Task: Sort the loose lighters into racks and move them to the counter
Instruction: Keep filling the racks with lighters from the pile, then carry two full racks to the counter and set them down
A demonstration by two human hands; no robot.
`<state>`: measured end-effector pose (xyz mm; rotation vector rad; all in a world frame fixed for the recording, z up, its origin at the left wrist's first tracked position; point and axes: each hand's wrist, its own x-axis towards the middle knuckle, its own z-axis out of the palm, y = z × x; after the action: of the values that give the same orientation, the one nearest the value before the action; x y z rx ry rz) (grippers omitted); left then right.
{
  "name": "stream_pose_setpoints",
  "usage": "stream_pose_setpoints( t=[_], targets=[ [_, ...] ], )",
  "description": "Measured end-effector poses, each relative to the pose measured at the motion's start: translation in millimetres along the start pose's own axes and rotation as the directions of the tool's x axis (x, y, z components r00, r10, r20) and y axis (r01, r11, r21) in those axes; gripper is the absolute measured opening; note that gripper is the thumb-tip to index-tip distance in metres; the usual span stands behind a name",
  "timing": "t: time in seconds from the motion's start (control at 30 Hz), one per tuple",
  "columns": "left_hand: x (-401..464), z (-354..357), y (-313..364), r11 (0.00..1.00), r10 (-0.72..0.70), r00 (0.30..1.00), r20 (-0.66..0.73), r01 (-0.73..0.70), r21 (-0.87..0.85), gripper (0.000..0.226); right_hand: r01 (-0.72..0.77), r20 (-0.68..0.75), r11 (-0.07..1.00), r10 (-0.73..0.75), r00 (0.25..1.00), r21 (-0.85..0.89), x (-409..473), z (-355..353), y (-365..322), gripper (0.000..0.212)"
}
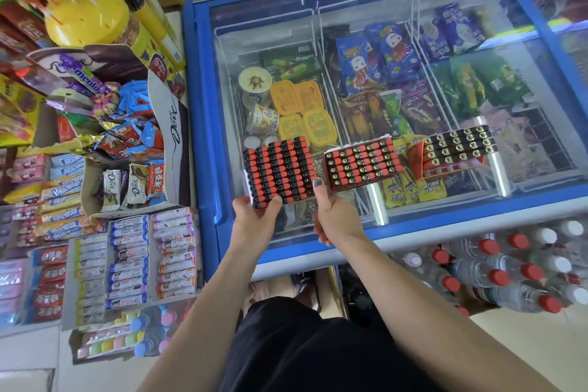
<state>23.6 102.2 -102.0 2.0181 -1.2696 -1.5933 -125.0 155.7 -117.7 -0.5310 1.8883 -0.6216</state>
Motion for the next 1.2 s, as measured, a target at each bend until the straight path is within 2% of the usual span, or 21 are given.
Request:
stream_pose_setpoints(
  t=[0.1,0.23,0.3,0.4,0.47,0.57,0.67,0.73,0.8,0.9,1.03,1.2],
  targets=[
    [-6,0,2,0.984,0.131,0.983,-0.132,-0.112,0.141,0.088,0.01,-0.028,0.997,-0.008,1.0,0.072,-2,-21,6,0.081],
    [-17,8,19,0.915,0.358,0.893,-0.274,-0.277,0.293,0.1,0.093,-0.131,0.988,-0.077,0.988,0.121,-8,-68,21,0.062],
    [-24,20,33,0.841,0.495,0.837,-0.233,-0.394,0.37,0.099,0.152,-0.23,0.988,-0.14,0.963,0.032,-6,-96,34,0.041],
    [-33,48,57,0.633,0.664,0.747,-0.009,-0.556,0.539,0.101,0.131,-0.441,0.988,-0.153,0.884,-0.08,-3,-143,53,0.01],
    [-36,71,71,0.465,0.696,0.697,0.175,-0.623,0.629,0.104,0.105,-0.554,0.994,-0.108,0.826,-0.038,1,-175,66,0.021],
    [-35,104,90,0.284,0.679,0.647,0.347,-0.667,0.688,0.109,0.061,-0.6,0.997,-0.081,0.796,-0.053,10,-217,77,0.06],
    [-23,130,100,0.202,0.58,0.702,0.413,-0.615,0.762,0.12,0.043,-0.452,0.985,-0.116,0.884,-0.169,21,-249,73,0.103],
    [-14,140,102,0.17,0.499,0.761,0.414,-0.555,0.815,0.126,0.088,-0.349,0.971,-0.164,0.923,-0.224,27,-264,66,0.118],
    [-7,146,101,0.153,0.451,0.797,0.403,-0.513,0.844,0.124,0.141,-0.272,0.963,-0.203,0.941,-0.23,34,-270,61,0.113],
    [-3,153,95,0.131,0.427,0.814,0.394,-0.486,0.864,0.107,0.225,-0.208,0.955,-0.263,0.942,-0.192,43,-273,59,0.096],
    [-4,158,90,0.11,0.464,0.806,0.367,-0.463,0.879,0.089,0.239,-0.193,0.967,-0.252,0.948,-0.09,47,-282,65,0.101],
    [-3,162,82,0.099,0.496,0.781,0.381,-0.486,0.868,0.082,0.263,-0.105,0.949,-0.283,0.953,-0.172,55,-290,62,0.12]
  ],
)
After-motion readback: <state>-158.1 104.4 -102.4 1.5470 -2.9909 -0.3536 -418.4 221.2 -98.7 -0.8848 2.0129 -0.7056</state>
